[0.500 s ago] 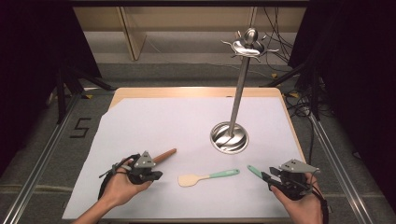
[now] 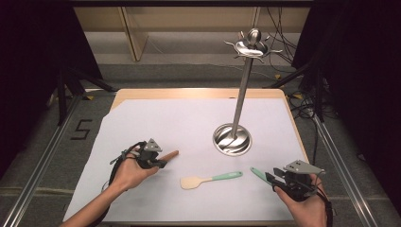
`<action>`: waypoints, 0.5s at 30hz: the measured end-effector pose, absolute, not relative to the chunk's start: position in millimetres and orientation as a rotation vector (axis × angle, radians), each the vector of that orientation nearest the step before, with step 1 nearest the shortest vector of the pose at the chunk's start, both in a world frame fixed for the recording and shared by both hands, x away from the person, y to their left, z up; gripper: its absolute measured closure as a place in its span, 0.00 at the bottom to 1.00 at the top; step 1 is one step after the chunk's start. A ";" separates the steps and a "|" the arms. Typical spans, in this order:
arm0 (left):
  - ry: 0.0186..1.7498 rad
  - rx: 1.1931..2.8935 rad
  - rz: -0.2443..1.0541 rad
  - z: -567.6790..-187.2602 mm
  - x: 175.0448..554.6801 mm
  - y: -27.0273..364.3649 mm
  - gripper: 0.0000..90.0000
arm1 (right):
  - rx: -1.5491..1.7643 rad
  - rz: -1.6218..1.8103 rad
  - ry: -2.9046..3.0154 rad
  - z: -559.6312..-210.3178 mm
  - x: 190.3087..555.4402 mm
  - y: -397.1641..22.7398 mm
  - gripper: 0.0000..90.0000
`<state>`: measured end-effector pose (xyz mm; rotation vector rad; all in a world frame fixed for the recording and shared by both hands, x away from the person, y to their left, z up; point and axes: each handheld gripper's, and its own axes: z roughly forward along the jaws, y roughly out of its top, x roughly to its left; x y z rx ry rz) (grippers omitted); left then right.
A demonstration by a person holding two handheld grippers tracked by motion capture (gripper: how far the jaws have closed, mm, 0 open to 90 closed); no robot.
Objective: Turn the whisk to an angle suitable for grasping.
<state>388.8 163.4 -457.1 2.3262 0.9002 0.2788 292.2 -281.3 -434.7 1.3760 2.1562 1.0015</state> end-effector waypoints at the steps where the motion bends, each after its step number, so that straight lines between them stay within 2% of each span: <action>1: 0.907 2.328 0.277 -457.4 393.2 162.9 0.99 | 1.353 0.975 2.147 -433.4 291.7 -280.6 0.69; 15: 0.943 2.350 0.301 -459.4 405.4 160.9 0.99 | 1.363 0.983 2.150 -434.4 292.3 -280.9 0.69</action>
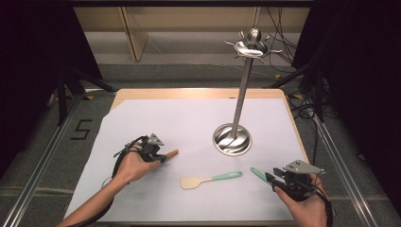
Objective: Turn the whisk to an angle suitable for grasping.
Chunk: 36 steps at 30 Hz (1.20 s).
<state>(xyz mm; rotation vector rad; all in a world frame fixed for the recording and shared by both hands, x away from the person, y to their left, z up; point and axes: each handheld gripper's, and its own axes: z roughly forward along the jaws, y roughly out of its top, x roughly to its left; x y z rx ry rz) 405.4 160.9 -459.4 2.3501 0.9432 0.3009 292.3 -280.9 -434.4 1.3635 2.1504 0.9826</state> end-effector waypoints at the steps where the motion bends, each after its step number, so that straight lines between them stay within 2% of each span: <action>1: 0.931 2.371 0.314 -458.7 407.9 162.7 0.99 | 1.363 0.983 2.150 -434.4 292.3 -280.9 0.69; 2: 0.960 2.376 0.360 -460.2 412.4 165.2 0.99 | 1.370 0.993 2.159 -434.3 292.1 -280.7 0.69; 9: 0.979 2.350 0.372 -460.3 423.1 175.7 0.99 | 1.343 0.968 2.143 -433.7 292.1 -281.3 0.69; 15: 0.938 2.339 0.283 -447.5 418.8 181.1 0.95 | 1.349 0.962 2.147 -433.4 291.7 -281.2 0.69; 22: 0.870 2.438 0.281 -457.5 423.1 158.0 0.99 | 1.345 0.973 2.145 -434.6 292.8 -280.2 0.69; 24: 0.901 2.456 0.289 -464.7 429.0 151.6 0.99 | 1.326 0.966 2.154 -434.7 292.9 -281.2 0.69; 28: 0.908 2.460 0.299 -469.3 433.5 147.6 0.99 | 1.347 0.962 2.151 -434.1 292.5 -280.9 0.69; 33: 0.920 2.464 0.390 -472.6 437.9 144.9 0.99 | 1.353 0.963 2.153 -435.0 293.0 -281.7 0.69; 36: 0.940 2.436 0.371 -470.6 441.4 148.2 0.99 | 1.375 1.005 2.137 -437.7 292.4 -280.2 0.69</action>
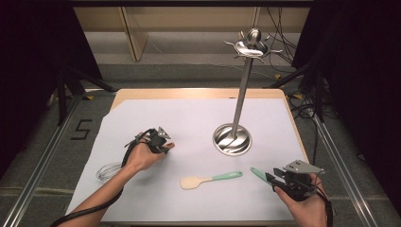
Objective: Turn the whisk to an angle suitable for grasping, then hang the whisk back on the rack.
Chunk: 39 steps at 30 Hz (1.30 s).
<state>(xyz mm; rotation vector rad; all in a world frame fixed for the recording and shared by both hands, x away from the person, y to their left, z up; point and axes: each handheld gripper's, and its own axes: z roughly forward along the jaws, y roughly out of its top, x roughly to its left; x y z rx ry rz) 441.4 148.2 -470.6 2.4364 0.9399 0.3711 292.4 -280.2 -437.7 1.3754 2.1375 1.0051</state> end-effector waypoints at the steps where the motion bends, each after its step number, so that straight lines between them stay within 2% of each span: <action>1: 0.939 2.417 0.368 -467.7 440.3 149.3 0.97 | 1.374 1.007 2.137 -437.9 292.5 -280.4 0.69; 6: 0.889 2.391 0.382 -446.7 437.7 159.8 0.71 | 1.356 0.964 2.155 -435.7 293.4 -284.8 0.68; 7: 0.900 2.368 0.397 -442.2 436.8 162.7 0.71 | 1.431 0.998 2.149 -436.4 291.5 -281.7 0.68; 8: 0.853 2.404 0.421 -433.3 437.6 169.7 0.61 | 1.420 0.967 2.152 -436.3 292.3 -283.8 0.67; 14: 0.857 2.371 0.467 -433.4 436.2 181.5 0.46 | 1.392 0.923 2.179 -437.5 292.5 -286.1 0.66; 23: 0.869 2.396 0.451 -438.7 436.2 197.6 0.46 | 1.367 0.907 2.174 -433.7 296.9 -285.4 0.67; 28: 0.856 2.448 0.430 -436.5 437.5 196.8 0.50 | 1.300 0.912 2.191 -431.6 301.2 -283.3 0.67; 32: 0.863 2.517 0.362 -439.2 439.1 193.9 0.56 | 1.354 0.919 2.204 -430.7 302.0 -281.0 0.68; 36: 0.842 2.628 0.315 -441.4 445.3 190.3 0.56 | 1.267 0.984 2.187 -434.7 306.1 -282.6 0.68; 39: 0.826 2.643 0.325 -442.3 448.7 189.8 0.56 | 1.269 0.915 2.201 -430.1 303.8 -285.2 0.68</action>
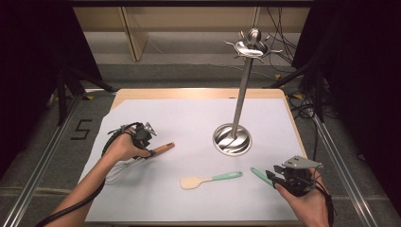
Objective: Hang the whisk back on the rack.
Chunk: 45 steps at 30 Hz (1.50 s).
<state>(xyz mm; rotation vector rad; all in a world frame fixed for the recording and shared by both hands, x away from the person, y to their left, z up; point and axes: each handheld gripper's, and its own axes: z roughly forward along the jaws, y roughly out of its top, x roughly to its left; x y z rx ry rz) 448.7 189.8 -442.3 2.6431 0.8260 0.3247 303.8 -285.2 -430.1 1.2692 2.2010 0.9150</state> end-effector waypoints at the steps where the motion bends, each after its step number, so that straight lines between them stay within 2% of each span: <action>1: 0.818 2.666 0.320 -442.0 450.2 189.7 0.56 | 1.269 0.915 2.201 -430.1 303.8 -285.2 0.68; 11: 0.796 2.827 0.210 -453.7 457.9 180.3 0.58 | 1.334 0.931 2.199 -427.3 298.3 -280.8 0.68; 18: 0.762 2.882 0.160 -458.4 462.8 177.7 0.66 | 1.317 0.938 2.202 -428.7 299.2 -280.1 0.68; 25: 0.814 2.915 0.100 -458.1 468.5 175.4 0.74 | 1.324 0.944 2.198 -429.8 299.1 -278.0 0.68; 32: 0.821 2.939 0.135 -457.9 467.5 170.5 0.75 | 1.308 0.926 2.216 -430.4 299.1 -278.8 0.68; 35: 0.841 2.925 0.146 -456.4 465.0 172.4 0.75 | 1.326 0.927 2.214 -429.6 297.4 -277.1 0.68; 40: 0.866 2.785 0.223 -446.2 452.8 179.7 0.75 | 1.307 0.953 2.181 -429.4 298.3 -276.8 0.69; 41: 0.880 2.706 0.253 -439.7 446.9 182.9 0.75 | 1.327 0.976 2.171 -428.9 297.8 -275.0 0.69; 44: 0.877 2.642 0.284 -432.4 441.3 186.3 0.75 | 1.278 0.986 2.169 -428.6 299.7 -275.5 0.69; 45: 0.893 2.558 0.319 -424.8 435.4 189.0 0.75 | 1.314 1.002 2.142 -428.1 297.7 -271.9 0.69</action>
